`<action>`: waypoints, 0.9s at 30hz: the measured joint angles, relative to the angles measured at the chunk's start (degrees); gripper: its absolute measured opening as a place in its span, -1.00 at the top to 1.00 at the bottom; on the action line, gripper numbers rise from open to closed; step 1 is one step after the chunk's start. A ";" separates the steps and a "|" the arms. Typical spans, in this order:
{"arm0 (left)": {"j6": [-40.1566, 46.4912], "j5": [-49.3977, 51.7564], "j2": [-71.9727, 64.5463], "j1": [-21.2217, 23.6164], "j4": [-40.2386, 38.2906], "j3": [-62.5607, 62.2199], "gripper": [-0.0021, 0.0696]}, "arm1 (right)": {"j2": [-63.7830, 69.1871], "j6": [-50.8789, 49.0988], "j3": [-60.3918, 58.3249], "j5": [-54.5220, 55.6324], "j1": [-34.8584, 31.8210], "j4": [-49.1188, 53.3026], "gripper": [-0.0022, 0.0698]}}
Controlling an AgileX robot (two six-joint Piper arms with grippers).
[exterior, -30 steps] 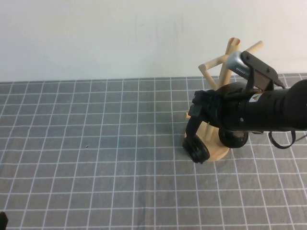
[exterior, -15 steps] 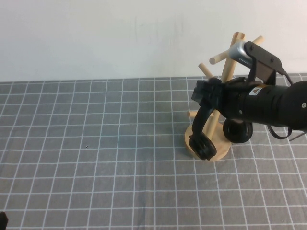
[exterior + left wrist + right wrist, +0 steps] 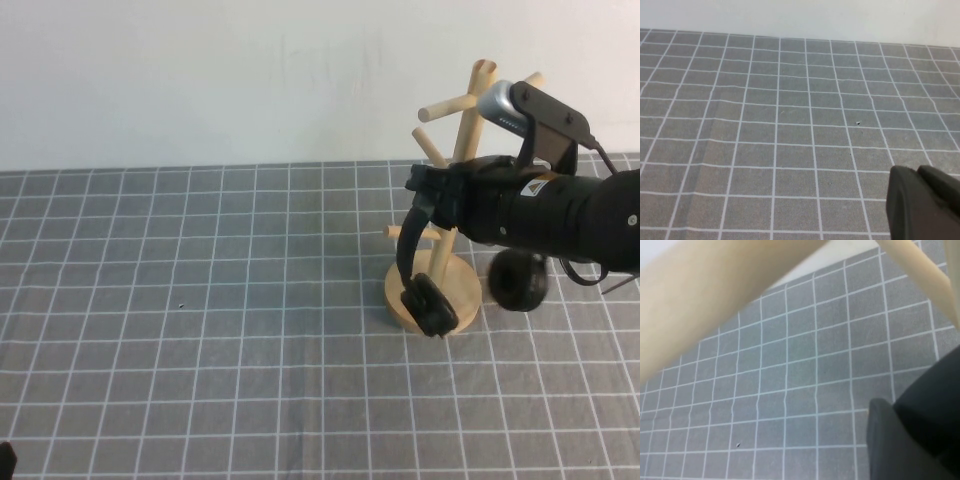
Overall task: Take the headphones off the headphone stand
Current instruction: Pick up the headphones from the headphone stand
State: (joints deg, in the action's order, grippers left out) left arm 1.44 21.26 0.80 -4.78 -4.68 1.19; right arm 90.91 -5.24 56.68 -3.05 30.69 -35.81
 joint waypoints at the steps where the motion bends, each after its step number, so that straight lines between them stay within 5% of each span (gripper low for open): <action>1: 0.00 0.00 0.00 0.00 0.00 0.00 0.95 | 0.09 0.00 0.00 0.00 0.00 0.02 0.46; 10: 0.00 0.00 0.00 0.00 0.00 0.00 0.95 | 0.09 0.13 0.00 -0.49 1.98 1.65 0.74; 27: 0.00 0.00 0.00 0.00 0.00 0.00 0.95 | -7.81 0.13 0.00 -6.84 2.81 4.11 0.75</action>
State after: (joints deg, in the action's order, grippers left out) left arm 1.44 21.26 0.80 -4.78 -4.68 1.19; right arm 83.11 -5.11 56.68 -9.89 33.50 -31.70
